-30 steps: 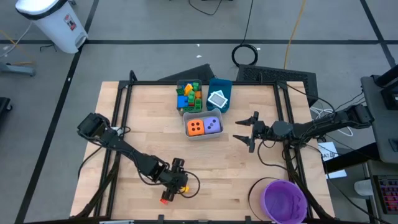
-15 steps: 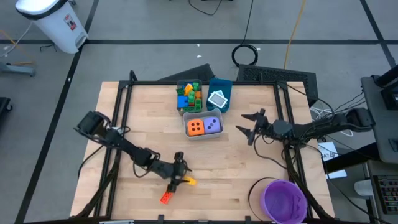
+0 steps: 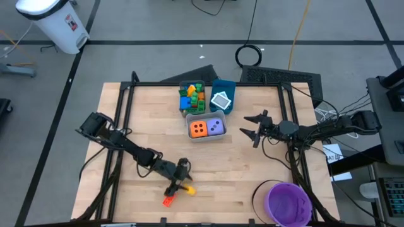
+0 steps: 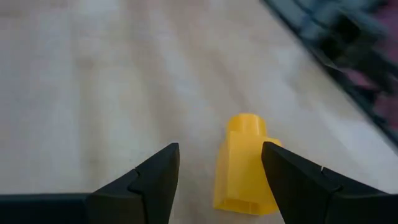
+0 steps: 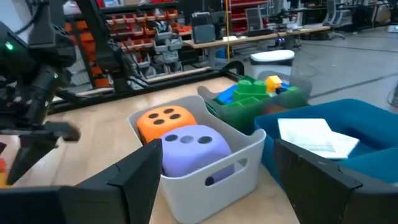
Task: Pick & Place Toys
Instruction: Put the yellow game piece into the black bin
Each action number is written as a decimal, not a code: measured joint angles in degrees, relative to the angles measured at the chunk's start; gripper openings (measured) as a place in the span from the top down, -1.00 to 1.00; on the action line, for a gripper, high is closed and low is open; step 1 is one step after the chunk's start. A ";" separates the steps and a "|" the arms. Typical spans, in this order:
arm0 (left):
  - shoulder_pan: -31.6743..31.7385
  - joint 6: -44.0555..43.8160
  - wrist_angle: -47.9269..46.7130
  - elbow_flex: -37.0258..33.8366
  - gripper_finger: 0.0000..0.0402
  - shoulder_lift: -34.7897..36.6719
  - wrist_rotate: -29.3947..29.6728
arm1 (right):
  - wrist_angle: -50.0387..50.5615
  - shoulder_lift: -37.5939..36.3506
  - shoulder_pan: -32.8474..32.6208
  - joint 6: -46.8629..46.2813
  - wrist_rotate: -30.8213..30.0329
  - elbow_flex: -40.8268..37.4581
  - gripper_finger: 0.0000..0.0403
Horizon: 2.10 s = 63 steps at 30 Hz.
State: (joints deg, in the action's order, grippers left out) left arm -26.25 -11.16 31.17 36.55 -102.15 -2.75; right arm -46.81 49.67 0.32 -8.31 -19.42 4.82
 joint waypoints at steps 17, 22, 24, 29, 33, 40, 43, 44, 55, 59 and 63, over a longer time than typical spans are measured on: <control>-6.07 5.74 -32.11 17.53 -0.18 0.03 6.33 | -1.73 0.00 -0.02 0.41 0.24 -0.07 -0.39; -8.07 5.98 -33.67 18.84 -0.18 -0.06 5.65 | -1.71 0.00 -0.02 0.41 0.26 -0.07 -0.38; -8.27 5.52 -33.98 18.84 -0.18 -0.05 5.73 | -1.73 0.00 -0.02 0.41 0.26 -0.07 -0.39; -8.28 7.11 -33.94 18.97 -0.18 2.65 8.80 | -1.77 0.00 -0.02 0.33 0.29 -0.07 -0.39; -8.94 7.63 -34.25 18.89 -0.18 3.26 5.63 | -1.79 0.00 -0.02 0.23 0.31 -0.07 -0.38; -11.79 2.19 -35.34 18.84 -0.18 0.66 6.50 | -2.23 0.00 -0.04 0.41 0.30 -0.07 -0.39; -12.89 1.35 -33.27 18.97 -0.18 -0.91 8.16 | -2.23 0.00 -0.04 0.39 0.40 -0.09 -0.38; -13.05 0.81 -33.71 18.96 -0.18 -1.54 8.74 | -2.19 0.00 -0.04 0.37 0.47 -0.09 -0.38; -10.57 1.19 -33.91 18.93 -0.07 -4.68 10.39 | -2.69 0.00 -0.04 0.19 1.79 -0.09 -0.38; -8.75 1.92 -31.13 18.93 0.30 -4.31 10.32 | -2.70 0.00 -0.04 0.17 1.79 -0.09 -0.38; -5.72 2.00 -32.41 21.23 0.40 -3.30 10.31 | -2.70 0.00 -0.04 0.12 1.79 -0.09 -0.39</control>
State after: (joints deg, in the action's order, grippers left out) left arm -31.97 -9.15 -1.24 57.79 -105.45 7.55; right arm -49.51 49.67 0.27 -8.20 -17.63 4.73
